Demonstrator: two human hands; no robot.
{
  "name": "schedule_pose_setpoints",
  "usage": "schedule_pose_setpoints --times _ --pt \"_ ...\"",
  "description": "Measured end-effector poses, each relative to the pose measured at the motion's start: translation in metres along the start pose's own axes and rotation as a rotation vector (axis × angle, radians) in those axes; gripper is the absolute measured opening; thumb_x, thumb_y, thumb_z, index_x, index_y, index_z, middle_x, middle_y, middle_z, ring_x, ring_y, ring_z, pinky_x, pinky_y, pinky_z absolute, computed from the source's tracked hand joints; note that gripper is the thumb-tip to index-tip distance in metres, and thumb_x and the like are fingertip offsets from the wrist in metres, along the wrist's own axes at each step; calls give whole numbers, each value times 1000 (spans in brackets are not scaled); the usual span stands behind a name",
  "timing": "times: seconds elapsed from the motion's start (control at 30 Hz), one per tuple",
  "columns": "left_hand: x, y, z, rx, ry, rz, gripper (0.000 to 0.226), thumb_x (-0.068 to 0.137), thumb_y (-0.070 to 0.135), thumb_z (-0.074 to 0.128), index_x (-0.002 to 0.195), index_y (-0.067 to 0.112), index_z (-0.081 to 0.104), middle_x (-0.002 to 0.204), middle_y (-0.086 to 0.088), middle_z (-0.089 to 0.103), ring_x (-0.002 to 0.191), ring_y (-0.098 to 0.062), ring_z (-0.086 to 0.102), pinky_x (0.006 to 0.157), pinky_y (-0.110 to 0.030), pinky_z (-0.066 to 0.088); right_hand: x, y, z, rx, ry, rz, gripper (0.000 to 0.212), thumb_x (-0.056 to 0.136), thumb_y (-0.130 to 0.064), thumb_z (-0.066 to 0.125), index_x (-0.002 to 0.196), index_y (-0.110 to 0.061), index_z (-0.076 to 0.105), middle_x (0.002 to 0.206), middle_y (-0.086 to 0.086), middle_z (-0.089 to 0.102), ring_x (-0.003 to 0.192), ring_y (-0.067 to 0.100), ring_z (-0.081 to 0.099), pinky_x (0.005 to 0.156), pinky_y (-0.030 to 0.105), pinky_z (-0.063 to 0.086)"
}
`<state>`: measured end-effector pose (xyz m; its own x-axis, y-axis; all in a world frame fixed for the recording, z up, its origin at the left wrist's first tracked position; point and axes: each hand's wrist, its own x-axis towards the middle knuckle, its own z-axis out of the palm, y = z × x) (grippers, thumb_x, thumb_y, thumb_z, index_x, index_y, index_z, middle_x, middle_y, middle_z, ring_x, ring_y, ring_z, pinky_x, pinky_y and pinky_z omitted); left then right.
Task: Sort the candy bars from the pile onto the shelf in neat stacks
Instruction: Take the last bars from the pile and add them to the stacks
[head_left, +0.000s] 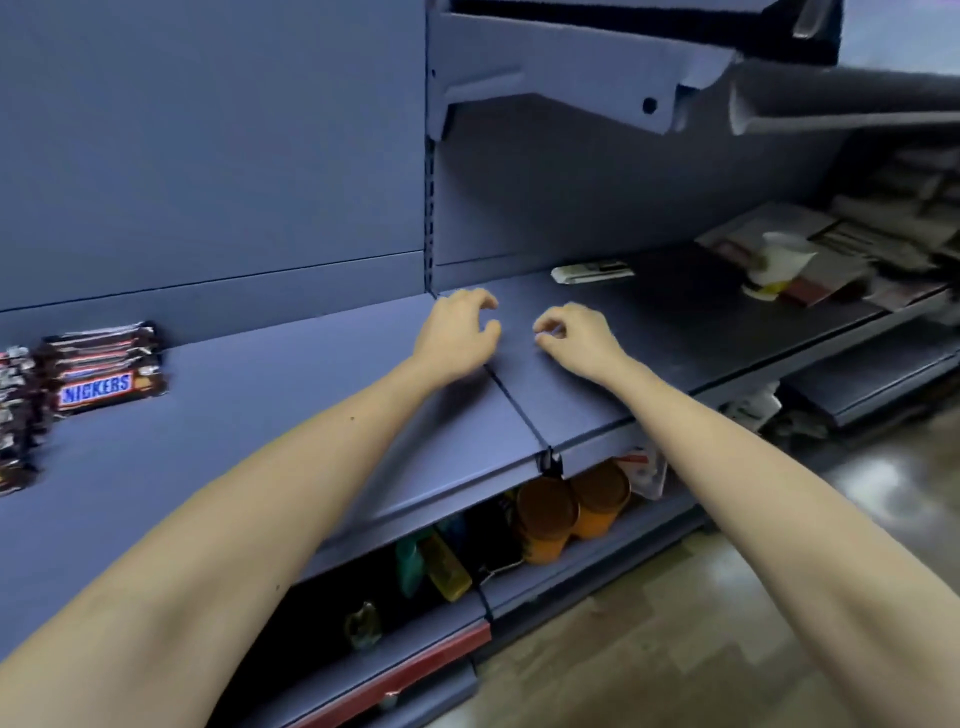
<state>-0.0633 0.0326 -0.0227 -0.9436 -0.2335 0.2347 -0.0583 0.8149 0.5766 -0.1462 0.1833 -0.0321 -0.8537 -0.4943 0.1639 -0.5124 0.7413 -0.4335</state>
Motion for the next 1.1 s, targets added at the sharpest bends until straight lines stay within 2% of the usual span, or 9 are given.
schedule_pose_setpoints --times 0.1,0.3,0.53,0.63,0.8,0.97,1.1 --pt "19 14 22 17 -33 -9 36 90 19 47 124 10 53 133 -9 52 125 -27 45 103 -36 38 17 34 -12 -19 11 1 20 86 -14 61 103 -6 68 108 15 63 97 27 63 86 21 39" --pt "37 26 49 53 -73 -63 35 90 19 46 123 10 53 131 -12 50 118 -32 47 99 -41 41 54 70 -23 -31 29 -11 20 86 -18 61 100 -5 68 107 12 67 101 26 60 82 26 42" --pt "43 26 60 76 -50 -103 36 91 19 45 127 12 50 133 -11 49 122 -31 42 101 -41 39 97 90 -8 -41 -17 15 35 89 -28 58 119 -9 58 124 10 60 114 26 54 93 33 44" --pt "43 21 59 85 -29 -107 36 91 19 45 126 12 51 133 -10 50 122 -30 42 101 -41 39 112 94 -1 -61 -27 16 47 89 -32 57 131 -11 48 136 12 48 125 29 45 100 35 39" --pt "41 13 58 97 -18 -112 34 92 19 45 125 12 52 132 -9 51 123 -30 41 101 -40 38 131 101 9 -64 -47 110 58 87 -47 54 136 -20 41 144 8 39 131 30 38 106 42 36" --pt "38 1 55 95 6 -104 32 91 19 47 122 13 53 129 -9 53 121 -29 44 100 -40 39 146 94 10 -217 -14 113 57 88 -48 52 132 -13 45 144 10 32 127 32 40 98 39 38" --pt "37 -10 49 90 19 -104 31 91 18 47 121 13 54 127 -8 54 119 -28 45 99 -39 40 154 93 12 -272 42 71 45 90 -39 52 123 -8 51 136 12 43 122 32 43 91 35 41"
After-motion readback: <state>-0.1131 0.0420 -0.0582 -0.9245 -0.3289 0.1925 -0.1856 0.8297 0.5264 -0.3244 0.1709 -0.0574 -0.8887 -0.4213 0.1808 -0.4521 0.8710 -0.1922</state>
